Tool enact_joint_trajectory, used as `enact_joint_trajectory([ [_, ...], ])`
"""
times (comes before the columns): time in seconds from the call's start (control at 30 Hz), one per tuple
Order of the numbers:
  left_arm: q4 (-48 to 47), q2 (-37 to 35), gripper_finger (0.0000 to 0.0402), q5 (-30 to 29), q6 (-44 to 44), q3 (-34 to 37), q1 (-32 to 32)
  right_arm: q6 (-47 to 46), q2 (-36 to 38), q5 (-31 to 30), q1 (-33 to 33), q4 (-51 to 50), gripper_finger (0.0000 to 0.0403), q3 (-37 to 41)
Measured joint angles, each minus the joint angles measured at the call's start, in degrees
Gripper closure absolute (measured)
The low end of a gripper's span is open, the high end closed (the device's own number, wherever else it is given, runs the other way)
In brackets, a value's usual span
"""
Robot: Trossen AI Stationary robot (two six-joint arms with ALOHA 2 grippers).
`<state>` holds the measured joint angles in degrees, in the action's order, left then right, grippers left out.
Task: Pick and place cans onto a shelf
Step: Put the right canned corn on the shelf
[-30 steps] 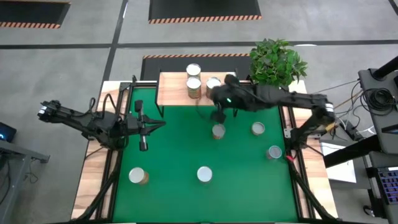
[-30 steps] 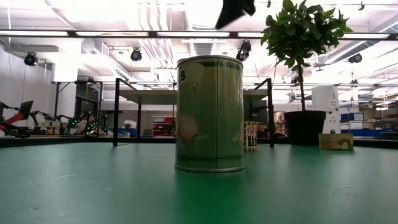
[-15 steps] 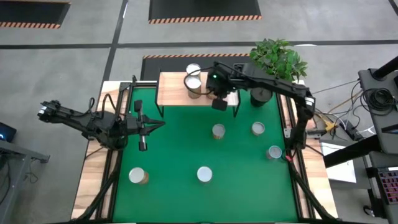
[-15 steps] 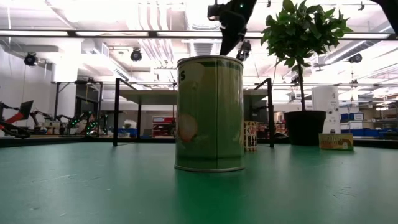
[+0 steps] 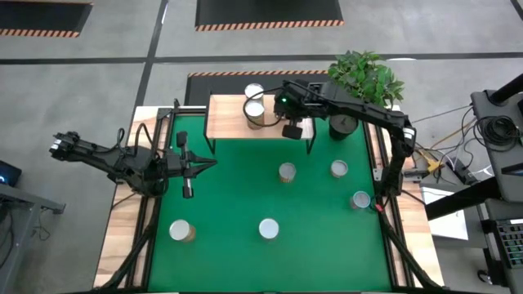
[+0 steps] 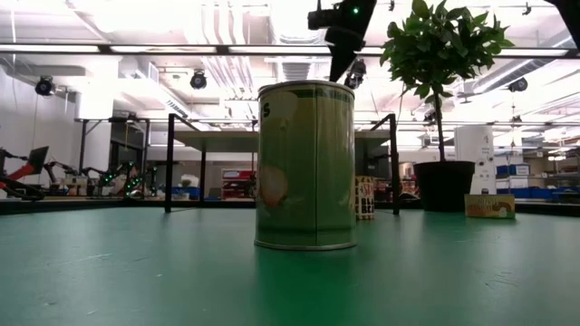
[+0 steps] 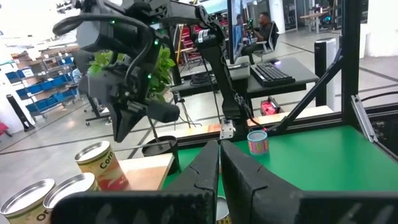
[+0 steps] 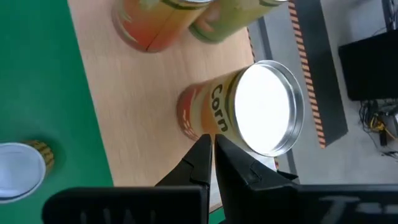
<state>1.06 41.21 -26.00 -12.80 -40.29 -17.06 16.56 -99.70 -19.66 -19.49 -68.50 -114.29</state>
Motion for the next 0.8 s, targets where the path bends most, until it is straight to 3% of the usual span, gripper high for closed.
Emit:
enact_joint_trajectory([
  [0.8, 0.26, 0.00, 0.0402, 0.04, 0.00, 0.00, 0.00, 2.45, -6.76, 3.38, -8.41, 3.04, 0.0394, -5.84],
])
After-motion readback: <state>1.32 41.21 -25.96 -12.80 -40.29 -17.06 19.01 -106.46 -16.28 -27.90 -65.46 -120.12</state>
